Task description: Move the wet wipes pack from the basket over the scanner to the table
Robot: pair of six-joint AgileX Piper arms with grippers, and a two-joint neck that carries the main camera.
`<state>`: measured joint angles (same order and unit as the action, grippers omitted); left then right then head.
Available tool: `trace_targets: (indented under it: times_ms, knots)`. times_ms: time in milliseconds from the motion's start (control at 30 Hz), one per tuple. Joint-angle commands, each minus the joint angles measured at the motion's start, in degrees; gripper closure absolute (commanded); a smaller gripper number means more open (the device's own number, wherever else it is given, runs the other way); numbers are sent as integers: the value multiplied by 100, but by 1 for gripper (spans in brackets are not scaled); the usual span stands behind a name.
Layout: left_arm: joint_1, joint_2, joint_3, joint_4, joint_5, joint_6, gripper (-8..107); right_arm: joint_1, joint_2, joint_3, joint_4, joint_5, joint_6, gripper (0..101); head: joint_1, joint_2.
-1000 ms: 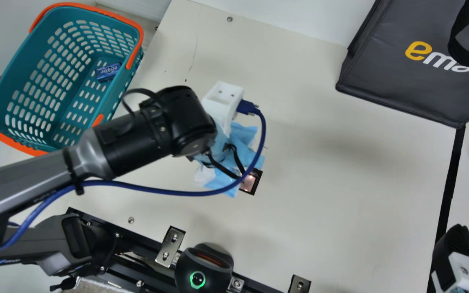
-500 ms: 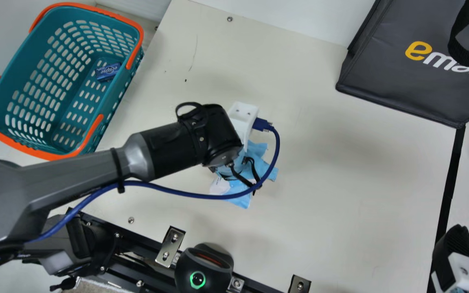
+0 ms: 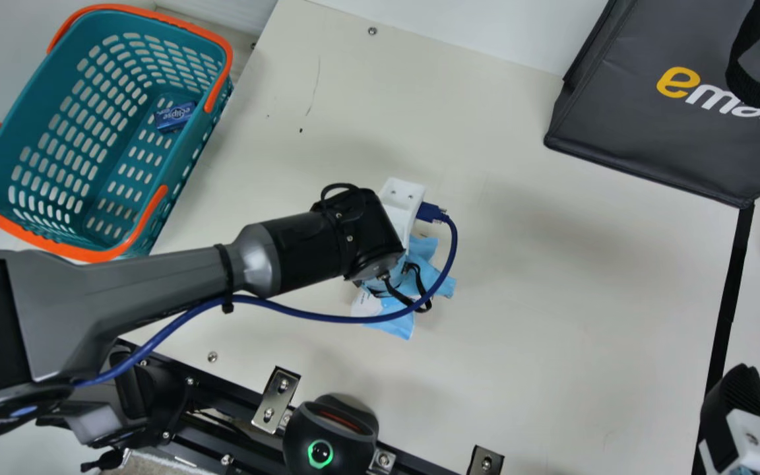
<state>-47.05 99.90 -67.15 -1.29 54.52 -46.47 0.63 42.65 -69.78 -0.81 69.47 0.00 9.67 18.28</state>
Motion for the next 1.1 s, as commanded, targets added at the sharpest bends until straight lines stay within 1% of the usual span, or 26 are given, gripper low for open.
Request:
trace_targets:
  times_ms: [0,367,567,700,800,967,1067]
  knots:
    - [-7,20,19,12,-35,-10,67,0,0,0,0,0,0,6,-175,14]
    - [44,32,127,11,-161,27,30,0,0,0,0,0,0,6,-175,14]
    - [104,-175,204,-19,-191,147,10,0,0,0,0,0,0,6,-175,14]
    - [215,-484,242,-124,-193,362,9,0,0,0,0,0,0,6,-175,14]
    - [357,-778,270,-303,-154,685,9,0,0,0,0,0,0,6,-175,14]
    - [668,-1300,329,-461,7,1275,9,0,0,0,0,-1,0,6,-175,14]
    - [860,-1597,362,-424,134,1564,9,0,0,0,0,-1,0,6,-175,14]
